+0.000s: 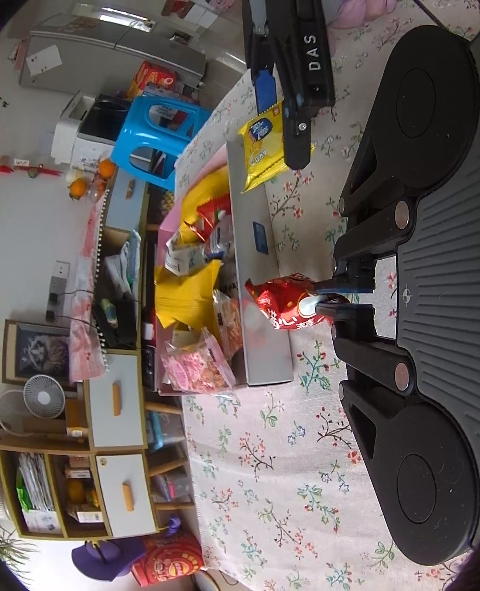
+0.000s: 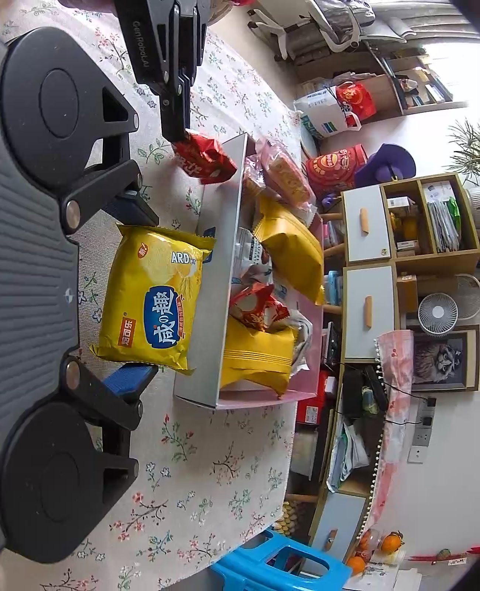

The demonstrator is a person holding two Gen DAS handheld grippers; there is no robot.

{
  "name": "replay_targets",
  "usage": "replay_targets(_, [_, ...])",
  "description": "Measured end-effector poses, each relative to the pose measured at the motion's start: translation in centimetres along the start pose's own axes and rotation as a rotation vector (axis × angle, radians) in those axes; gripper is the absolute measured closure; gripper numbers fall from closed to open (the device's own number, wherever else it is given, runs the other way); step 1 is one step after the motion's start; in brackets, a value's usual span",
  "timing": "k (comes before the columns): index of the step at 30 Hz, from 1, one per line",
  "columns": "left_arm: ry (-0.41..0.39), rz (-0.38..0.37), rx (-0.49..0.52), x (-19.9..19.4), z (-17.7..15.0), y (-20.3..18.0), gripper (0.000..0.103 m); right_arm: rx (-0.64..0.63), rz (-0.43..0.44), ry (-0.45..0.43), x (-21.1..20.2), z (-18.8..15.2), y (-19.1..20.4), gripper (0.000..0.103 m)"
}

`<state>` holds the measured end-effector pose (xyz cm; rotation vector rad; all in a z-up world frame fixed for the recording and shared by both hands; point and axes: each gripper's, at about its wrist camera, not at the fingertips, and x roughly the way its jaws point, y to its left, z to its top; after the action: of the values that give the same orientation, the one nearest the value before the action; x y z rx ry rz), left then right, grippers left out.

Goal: Organize snacks
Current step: 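Carry the red packet and biscuit pack into the box and open both tools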

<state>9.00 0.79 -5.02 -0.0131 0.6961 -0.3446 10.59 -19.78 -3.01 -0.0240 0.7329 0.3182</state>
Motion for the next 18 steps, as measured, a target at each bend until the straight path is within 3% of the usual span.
replay_targets(8, [0.003, -0.019, 0.02, -1.8, -0.1, -0.7, 0.103, 0.006, 0.014, -0.025, -1.0, 0.5, 0.1, 0.035])
replay_targets(18, [-0.083, -0.019, 0.02, -3.6, 1.9, -1.1, 0.103, 0.016, 0.015, -0.073, -1.8, 2.2, 0.4, 0.035])
